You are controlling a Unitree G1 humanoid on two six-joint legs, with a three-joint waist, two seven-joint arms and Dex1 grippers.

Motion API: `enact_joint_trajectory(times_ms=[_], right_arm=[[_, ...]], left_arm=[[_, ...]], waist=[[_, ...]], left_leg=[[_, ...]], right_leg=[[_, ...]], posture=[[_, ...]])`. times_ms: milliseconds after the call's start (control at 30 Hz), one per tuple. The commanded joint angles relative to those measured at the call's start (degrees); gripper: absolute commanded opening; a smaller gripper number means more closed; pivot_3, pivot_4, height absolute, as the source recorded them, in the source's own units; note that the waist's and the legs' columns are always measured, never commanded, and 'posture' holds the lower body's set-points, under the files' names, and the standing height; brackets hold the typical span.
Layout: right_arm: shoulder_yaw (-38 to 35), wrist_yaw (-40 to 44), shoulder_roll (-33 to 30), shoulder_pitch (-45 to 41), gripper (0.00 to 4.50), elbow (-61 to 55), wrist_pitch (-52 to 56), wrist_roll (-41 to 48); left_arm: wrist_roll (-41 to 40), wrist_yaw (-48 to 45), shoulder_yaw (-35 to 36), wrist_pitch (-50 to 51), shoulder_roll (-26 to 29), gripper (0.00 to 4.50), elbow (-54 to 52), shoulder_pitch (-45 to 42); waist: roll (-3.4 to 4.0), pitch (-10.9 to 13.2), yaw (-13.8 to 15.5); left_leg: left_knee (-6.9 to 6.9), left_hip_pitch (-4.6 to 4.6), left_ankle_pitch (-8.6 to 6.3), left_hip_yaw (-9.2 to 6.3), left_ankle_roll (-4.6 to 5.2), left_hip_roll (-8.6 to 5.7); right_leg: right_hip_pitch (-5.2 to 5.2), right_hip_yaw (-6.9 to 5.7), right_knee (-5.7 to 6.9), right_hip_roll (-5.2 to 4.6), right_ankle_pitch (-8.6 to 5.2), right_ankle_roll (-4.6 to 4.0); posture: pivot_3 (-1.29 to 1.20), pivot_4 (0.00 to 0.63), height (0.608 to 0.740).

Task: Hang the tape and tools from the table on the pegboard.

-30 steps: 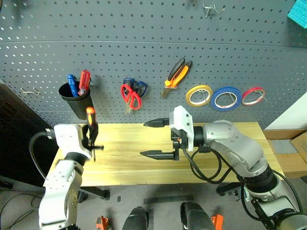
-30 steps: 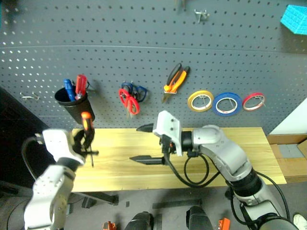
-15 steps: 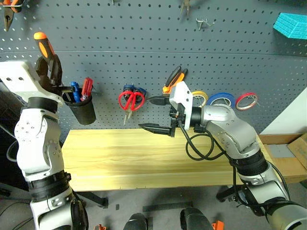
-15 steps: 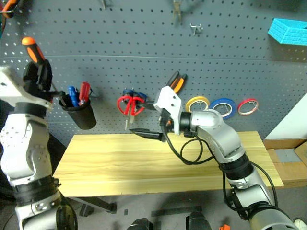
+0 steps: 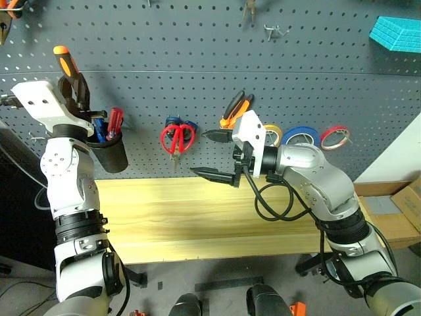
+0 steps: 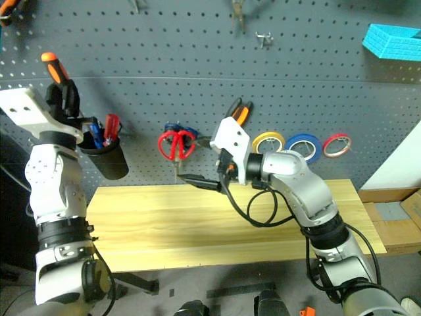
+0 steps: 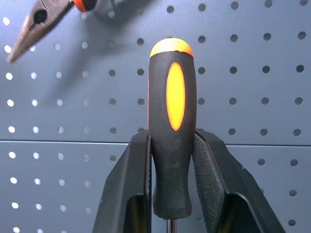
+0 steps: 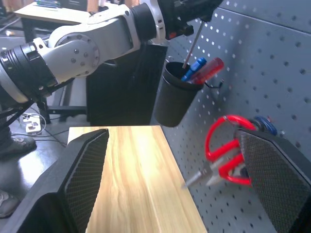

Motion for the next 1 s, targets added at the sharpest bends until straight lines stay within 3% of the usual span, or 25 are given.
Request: enact_joint_trajectory(times_ms=[33,133,167,367,500,733,1000], right_arm=[[-1.52,-0.27,-0.31,-0.09,4.5,-2.73,0.43,0.73],[-1.53,-0.25,-0.45,0.17,4.5,-3.09,0.69,0.65],[-1.54,-0.24,-0.5,0.25,4.5,-3.21,0.77,0.65],[-1.91,-0.79,-0.42,0.48,4.5,-3.37,1.02,0.49],[-2.43,-1.42,-0.31,0.6,4.5,-3.35,1.11,0.65],[-6.02,-3.97,-0.25,3.9,4.5,-4.02,1.36,1.7],[-10.76,-16.13,3.38,21.29,4.5,-0.82,-11.42,-5.94]], left_arm=[[0.6,0.52,0.55,-1.79,1.24,0.87,-1.26,1.09],[1.62,1.27,0.16,-1.86,0.15,0.87,-2.6,5.88],[1.54,1.57,0.07,-1.78,-0.33,1.61,-3.2,7.17],[2.63,5.52,0.17,0.89,-1.67,3.41,-7.65,11.9],[4.95,9.62,-0.48,7.77,-1.24,4.48,-11.08,12.89],[5.36,11.57,-5.54,20.71,-3.96,4.48,-27.01,15.67],[3.24,7.35,-9.14,24.52,-7.97,4.48,-36.68,29.72]], waist=[[0.01,-0.01,-0.23],[0.19,-0.17,-1.12],[0.19,-0.17,-1.39],[0.17,-0.19,-1.57],[0.15,-0.24,-1.58],[0.01,-0.44,-1.34],[0.18,-1.4,-1.25]], left_leg=[[0.01,0.01,-0.01,0.0,0.02,0.0],[0.01,0.1,-0.05,0.04,0.09,-0.01],[0.01,0.12,-0.06,0.04,0.11,-0.01],[0.1,0.18,0.01,-0.02,0.05,0.01],[0.13,0.24,0.17,0.0,0.1,0.0],[0.14,0.24,0.33,-0.06,0.08,0.0],[0.01,0.31,0.32,0.01,0.08,0.01]], right_leg=[[0.0,0.0,0.04,0.0,0.0,0.0],[0.0,0.08,0.17,-0.01,0.0,0.0],[-0.01,0.09,0.22,-0.01,0.0,0.0],[-0.06,0.05,0.64,0.01,0.03,-0.07],[0.02,0.06,0.66,0.02,0.03,-0.07],[0.04,0.04,0.7,0.04,0.07,-0.11],[0.01,0.1,0.71,0.05,0.06,-0.14]], posture=[[-0.08,0.055,0.74],[-0.08,0.053,0.74],[-0.08,0.054,0.74],[-0.08,0.049,0.74],[-0.07,0.048,0.74],[-0.05,0.047,0.74],[-0.04,0.036,0.74]])
